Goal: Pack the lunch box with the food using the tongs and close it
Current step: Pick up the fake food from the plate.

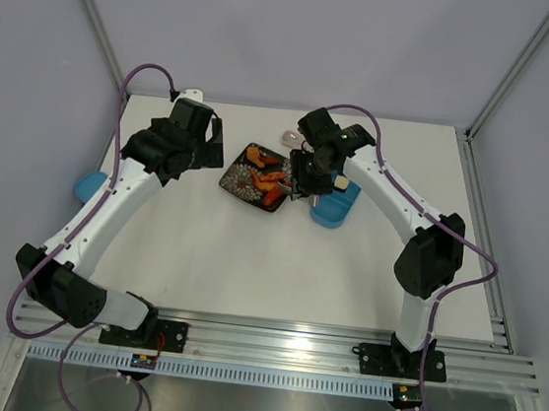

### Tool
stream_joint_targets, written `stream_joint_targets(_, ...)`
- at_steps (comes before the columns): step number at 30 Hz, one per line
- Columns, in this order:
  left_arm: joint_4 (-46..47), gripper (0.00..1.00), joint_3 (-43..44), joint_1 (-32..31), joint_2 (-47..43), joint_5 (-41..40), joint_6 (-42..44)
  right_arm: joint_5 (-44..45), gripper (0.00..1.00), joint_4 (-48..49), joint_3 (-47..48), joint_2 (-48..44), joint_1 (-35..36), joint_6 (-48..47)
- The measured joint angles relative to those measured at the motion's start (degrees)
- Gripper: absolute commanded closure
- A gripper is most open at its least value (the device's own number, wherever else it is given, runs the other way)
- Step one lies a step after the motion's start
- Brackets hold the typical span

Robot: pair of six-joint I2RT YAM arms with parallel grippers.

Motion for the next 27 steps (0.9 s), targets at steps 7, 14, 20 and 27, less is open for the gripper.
stream_joint_targets(7, 0.02, 0.01, -0.17, 0.0, 0.0, 0.0, 0.0, -0.74, 0.48, 0.17, -0.31, -0.02, 0.85, 1.09)
stream_joint_targets(14, 0.02, 0.01, -0.17, 0.0, 0.0, -0.02, 0.0, -1.92, 0.48, 0.37, 0.15, 0.42, 1.22, 1.25)
stream_joint_targets(20, 0.02, 0.01, -0.2, 0.0, 0.0, -0.02, 0.0, -1.9, 0.48, 0.46, 2.05, 2.12, 1.22, 1.18)
stream_joint_targets(27, 0.2, 0.01, -0.81, 0.0, -0.07, -0.02, 0.0, -1.79, 0.45, 0.39, 2.03, 2.12, 1.44, 2.14)
